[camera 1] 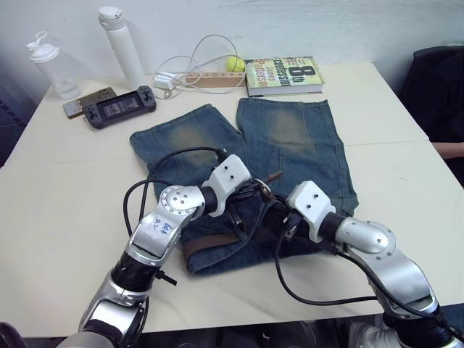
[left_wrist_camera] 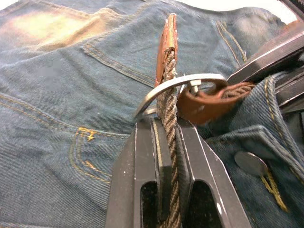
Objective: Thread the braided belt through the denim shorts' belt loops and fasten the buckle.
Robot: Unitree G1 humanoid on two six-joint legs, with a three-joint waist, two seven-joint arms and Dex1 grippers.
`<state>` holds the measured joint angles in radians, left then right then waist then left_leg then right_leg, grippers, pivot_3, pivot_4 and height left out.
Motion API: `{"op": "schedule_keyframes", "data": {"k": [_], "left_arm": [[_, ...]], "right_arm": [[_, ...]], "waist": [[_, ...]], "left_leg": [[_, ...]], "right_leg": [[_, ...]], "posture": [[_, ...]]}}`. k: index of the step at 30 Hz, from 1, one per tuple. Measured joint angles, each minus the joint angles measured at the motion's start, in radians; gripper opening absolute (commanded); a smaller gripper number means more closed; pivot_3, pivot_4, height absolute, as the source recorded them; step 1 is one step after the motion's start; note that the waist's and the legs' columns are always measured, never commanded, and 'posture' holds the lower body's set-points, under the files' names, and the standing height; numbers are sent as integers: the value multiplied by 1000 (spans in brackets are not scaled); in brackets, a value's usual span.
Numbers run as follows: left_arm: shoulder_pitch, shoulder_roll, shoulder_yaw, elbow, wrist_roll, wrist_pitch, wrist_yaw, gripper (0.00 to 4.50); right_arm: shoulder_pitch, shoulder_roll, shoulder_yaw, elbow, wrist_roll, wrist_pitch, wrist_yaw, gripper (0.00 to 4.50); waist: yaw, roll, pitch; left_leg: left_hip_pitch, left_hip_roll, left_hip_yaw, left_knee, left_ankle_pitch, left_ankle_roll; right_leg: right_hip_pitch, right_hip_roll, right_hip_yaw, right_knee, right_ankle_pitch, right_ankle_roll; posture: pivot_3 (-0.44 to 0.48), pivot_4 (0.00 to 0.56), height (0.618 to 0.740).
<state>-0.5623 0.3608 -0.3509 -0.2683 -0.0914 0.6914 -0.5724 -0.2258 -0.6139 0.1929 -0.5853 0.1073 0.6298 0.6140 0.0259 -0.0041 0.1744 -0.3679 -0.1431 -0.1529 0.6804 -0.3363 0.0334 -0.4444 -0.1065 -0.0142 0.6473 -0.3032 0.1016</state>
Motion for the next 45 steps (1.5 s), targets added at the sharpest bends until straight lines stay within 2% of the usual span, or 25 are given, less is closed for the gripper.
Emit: {"op": "schedule_keyframes", "data": {"k": [2, 4, 6, 9, 12, 15, 19, 22, 29, 32, 39, 40, 42, 43, 45], "left_arm": [[-1, 14, -17, 18, 17, -36, -20, 0], [-8, 13, -19, 48, 21, -64, -32, 0], [-14, 13, -18, 61, 23, -77, -37, 0], [-12, 11, -24, 79, 21, -96, -69, 0], [-10, 27, -23, 86, 21, -108, -96, 0], [-10, 42, -18, 88, 20, -116, -116, 0], [-16, 41, -17, 89, 16, -136, -150, 0], [-22, 34, -12, 89, 13, -142, -165, 0], [-24, 28, -9, 90, 14, -145, -172, 0], [-29, 19, -9, 90, 15, -145, -172, 0], [-51, 12, 0, 91, 19, -155, -172, 0], [-53, 13, 5, 92, 18, -157, -173, 0], [-54, 12, 12, 92, 16, -148, -178, 0], [-55, 8, 17, 93, 11, -139, -180, 882], [-57, 11, 26, 92, -22, -110, -207, 1546]], "right_arm": [[-9, -15, 12, 7, -9, 0, 18, 67], [-26, -28, 16, 19, -9, 1, 37, 1028], [-39, -38, -9, 22, 30, 10, 74, 1723], [-65, -94, -83, 17, 120, 31, 161, 3192], [-86, -159, -177, 15, 205, 41, 234, 4467], [-105, -224, -227, 23, 240, 22, 300, 4467], [-177, -285, -192, 119, 165, -141, 349, 4467], [-229, -285, -139, 199, 102, -238, 364, 4467], [-250, -240, -34, 306, 23, -375, 387, 4467], [-277, -221, -12, 358, -10, -409, 385, 3707], [-317, -206, 3, 442, -37, -499, 439, 194], [-319, -205, 3, 446, -37, -512, 450, 36], [-331, -205, 3, 462, -36, -524, 466, 36], [-339, -205, 3, 469, -35, -527, 476, 0], [-341, -206, -3, 476, -32, -544, 489, 0]], "waist": [[0, 0, 0], [1, 0, 0], [1, 0, 0], [2, 0, 0], [2, 0, 0], [2, 0, 0], [-1, 0, 0], [1, -1, 0], [1, -1, 0], [1, -1, 0], [1, -1, 0], [1, -1, 0], [1, -1, 0], [1, -1, 0], [0, -1, 0]], "left_leg": [[0, 0, 0, 0, 0, 0], [0, 0, 0, 0, 0, 0], [0, 0, 0, 0, 0, 0], [-1, 0, 0, 1, 0, 1], [-1, 0, 0, 1, 0, 1], [-1, 0, 0, 1, 0, 1], [-1, 0, 2, 1, 0, 1], [-1, 1, 2, 1, 0, 1], [-2, 0, 2, 2, -1, 1], [-2, 0, 2, 2, -1, 1], [-2, 0, 2, 2, -1, 1], [-2, 0, 1, 2, -1, 1], [-2, 0, 2, 2, -1, 1], [-2, 0, 2, 2, -1, 1], [-2, 0, 2, 2, -1, 1]], "right_leg": [[0, 0, 0, 0, 0, 0], [0, 0, 0, 0, 0, 0], [0, 0, 0, 0, 0, 0], [0, 0, 0, -1, 0, 0], [0, 0, 0, -1, 0, 1], [0, 0, 0, -1, 0, 1], [0, 0, 0, -1, 0, 1], [0, 0, 0, -1, 0, 1], [0, 0, 0, -1, 1, 1], [0, 0, 0, -1, 1, 1], [0, 0, 0, -1, 1, 1], [0, 0, 0, -1, 1, 1], [0, 0, 0, -1, 1, 1], [0, 0, 0, -1, 1, 1], [0, 0, 0, -1, 1, 1]], "posture": [[0, 150, 740], [0, 150, 740], [0, 150, 740], [0, 150, 740], [0, 150, 740], [0, 150, 740], [0, 150, 740], [0, 150, 740], [0, 150, 740], [0, 150, 740], [0, 150, 740], [0, 150, 740], [0, 150, 740], [0, 150, 740], [0, 150, 740]]}}
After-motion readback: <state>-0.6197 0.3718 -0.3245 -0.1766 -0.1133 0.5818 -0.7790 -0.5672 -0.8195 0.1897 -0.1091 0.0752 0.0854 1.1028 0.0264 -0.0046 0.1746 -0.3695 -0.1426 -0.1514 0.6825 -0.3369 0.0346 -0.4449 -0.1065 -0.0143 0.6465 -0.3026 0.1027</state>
